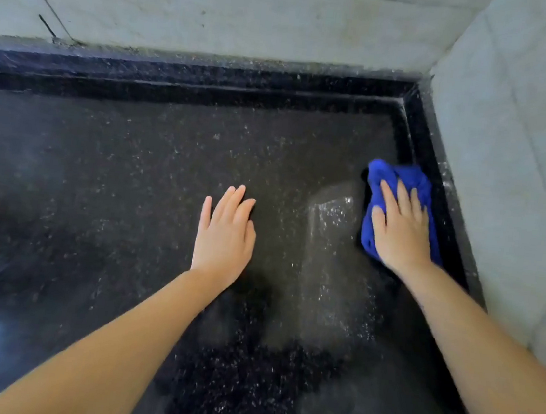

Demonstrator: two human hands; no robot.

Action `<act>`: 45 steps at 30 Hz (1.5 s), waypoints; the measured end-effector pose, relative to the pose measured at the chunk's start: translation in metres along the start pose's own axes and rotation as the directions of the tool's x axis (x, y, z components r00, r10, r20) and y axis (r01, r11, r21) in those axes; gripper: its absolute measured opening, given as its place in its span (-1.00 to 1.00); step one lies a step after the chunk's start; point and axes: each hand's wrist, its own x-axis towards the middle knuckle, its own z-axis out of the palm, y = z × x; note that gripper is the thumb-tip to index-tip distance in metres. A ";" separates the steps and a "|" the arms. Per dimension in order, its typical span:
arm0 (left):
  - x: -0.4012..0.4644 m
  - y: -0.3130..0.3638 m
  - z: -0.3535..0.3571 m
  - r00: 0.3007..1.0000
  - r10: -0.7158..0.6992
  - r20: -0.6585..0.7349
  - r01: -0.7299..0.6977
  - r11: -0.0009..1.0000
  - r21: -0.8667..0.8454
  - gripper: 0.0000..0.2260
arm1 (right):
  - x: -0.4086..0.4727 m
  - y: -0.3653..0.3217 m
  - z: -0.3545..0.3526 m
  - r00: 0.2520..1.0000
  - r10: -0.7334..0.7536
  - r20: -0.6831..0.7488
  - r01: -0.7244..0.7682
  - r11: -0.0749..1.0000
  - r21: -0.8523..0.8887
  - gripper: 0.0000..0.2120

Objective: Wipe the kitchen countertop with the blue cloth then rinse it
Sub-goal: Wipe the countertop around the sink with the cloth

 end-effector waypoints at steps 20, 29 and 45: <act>-0.011 0.001 0.010 0.985 0.169 0.023 -0.169 0.985 0.012 -0.63 | -0.252 -0.057 0.049 0.862 0.497 -0.099 -0.496 0.867 0.043 -0.49; -0.009 -0.002 0.009 0.982 0.182 0.041 -0.184 0.983 0.028 -0.62 | -0.247 -0.043 0.047 0.998 -0.057 -0.023 0.054 0.990 -0.128 -0.50; -0.005 0.004 0.008 0.988 0.125 0.088 -0.133 0.987 0.092 -0.62 | -0.135 -0.022 0.030 0.993 -0.114 -0.006 0.113 0.992 -0.055 -0.52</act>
